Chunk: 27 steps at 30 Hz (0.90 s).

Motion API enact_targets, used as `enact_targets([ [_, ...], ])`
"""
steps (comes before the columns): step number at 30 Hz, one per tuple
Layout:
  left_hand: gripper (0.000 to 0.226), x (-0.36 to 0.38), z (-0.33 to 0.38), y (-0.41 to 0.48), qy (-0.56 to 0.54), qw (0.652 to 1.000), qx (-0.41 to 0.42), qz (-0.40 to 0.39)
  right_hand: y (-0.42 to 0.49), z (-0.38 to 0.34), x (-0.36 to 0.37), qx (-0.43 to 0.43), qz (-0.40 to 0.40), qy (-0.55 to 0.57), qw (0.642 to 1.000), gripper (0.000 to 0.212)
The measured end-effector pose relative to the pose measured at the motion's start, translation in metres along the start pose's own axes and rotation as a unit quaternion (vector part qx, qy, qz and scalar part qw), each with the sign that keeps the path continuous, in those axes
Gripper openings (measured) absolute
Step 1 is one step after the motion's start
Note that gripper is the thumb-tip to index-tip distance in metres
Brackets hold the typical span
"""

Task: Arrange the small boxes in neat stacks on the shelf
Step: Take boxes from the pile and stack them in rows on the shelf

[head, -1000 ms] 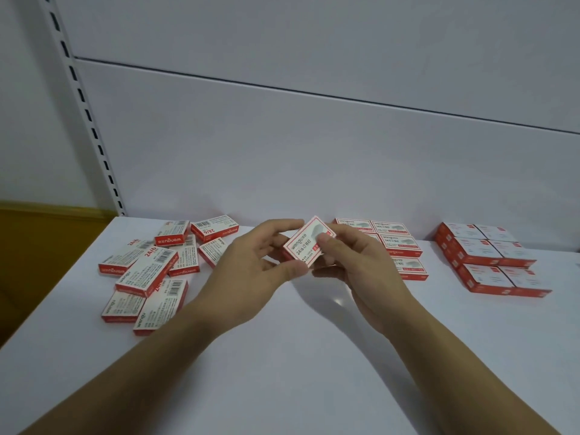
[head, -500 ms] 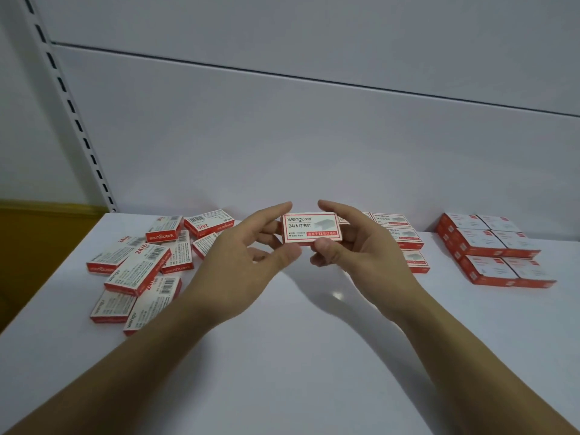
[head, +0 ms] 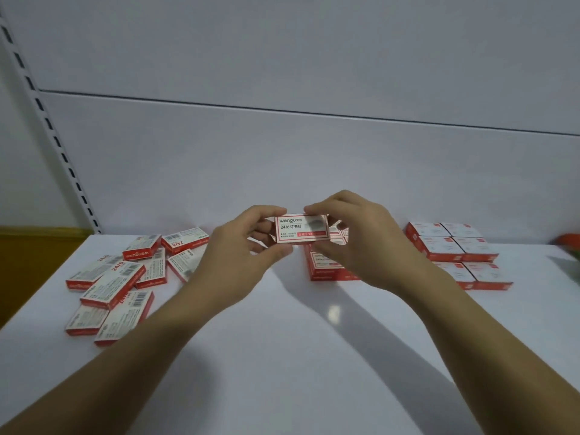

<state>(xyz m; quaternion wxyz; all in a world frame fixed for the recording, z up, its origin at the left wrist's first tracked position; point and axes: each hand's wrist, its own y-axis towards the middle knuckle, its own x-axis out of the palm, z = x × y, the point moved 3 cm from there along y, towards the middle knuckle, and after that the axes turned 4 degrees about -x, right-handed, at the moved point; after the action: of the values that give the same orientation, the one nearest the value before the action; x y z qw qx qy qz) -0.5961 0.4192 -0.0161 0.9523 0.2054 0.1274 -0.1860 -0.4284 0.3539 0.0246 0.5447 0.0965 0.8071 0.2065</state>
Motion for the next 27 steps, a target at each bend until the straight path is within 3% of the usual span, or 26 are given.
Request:
enact_targets([
  [4,0.043,0.031,0.010,0.012,0.044,0.999,0.004,-0.029,-0.010,0.027,-0.016,0.005,0.000,-0.058,0.998,0.044],
  [8,0.054,0.061,0.010,0.018,0.177,0.982,0.003,-0.066,-0.026,0.066,-0.023,0.053,-0.014,-0.048,0.997,0.043],
  [11,0.047,0.079,0.012,0.017,0.266,0.963,0.003,-0.051,-0.040,0.091,-0.023,0.085,-0.028,-0.041,0.995,0.038],
  [16,0.032,0.102,0.000,-0.005,0.289,0.956,-0.041,0.029,-0.060,0.114,-0.009,0.130,-0.035,-0.038,0.990,0.031],
  [19,0.037,0.108,-0.005,-0.012,0.373,0.928,-0.018,0.018,-0.066,0.118,-0.003,0.125,-0.037,-0.036,0.991,0.030],
  [27,0.040,0.107,-0.013,-0.009,0.421,0.903,-0.083,-0.022,-0.067,0.127,0.001,0.142,-0.040,-0.012,0.989,0.029],
])
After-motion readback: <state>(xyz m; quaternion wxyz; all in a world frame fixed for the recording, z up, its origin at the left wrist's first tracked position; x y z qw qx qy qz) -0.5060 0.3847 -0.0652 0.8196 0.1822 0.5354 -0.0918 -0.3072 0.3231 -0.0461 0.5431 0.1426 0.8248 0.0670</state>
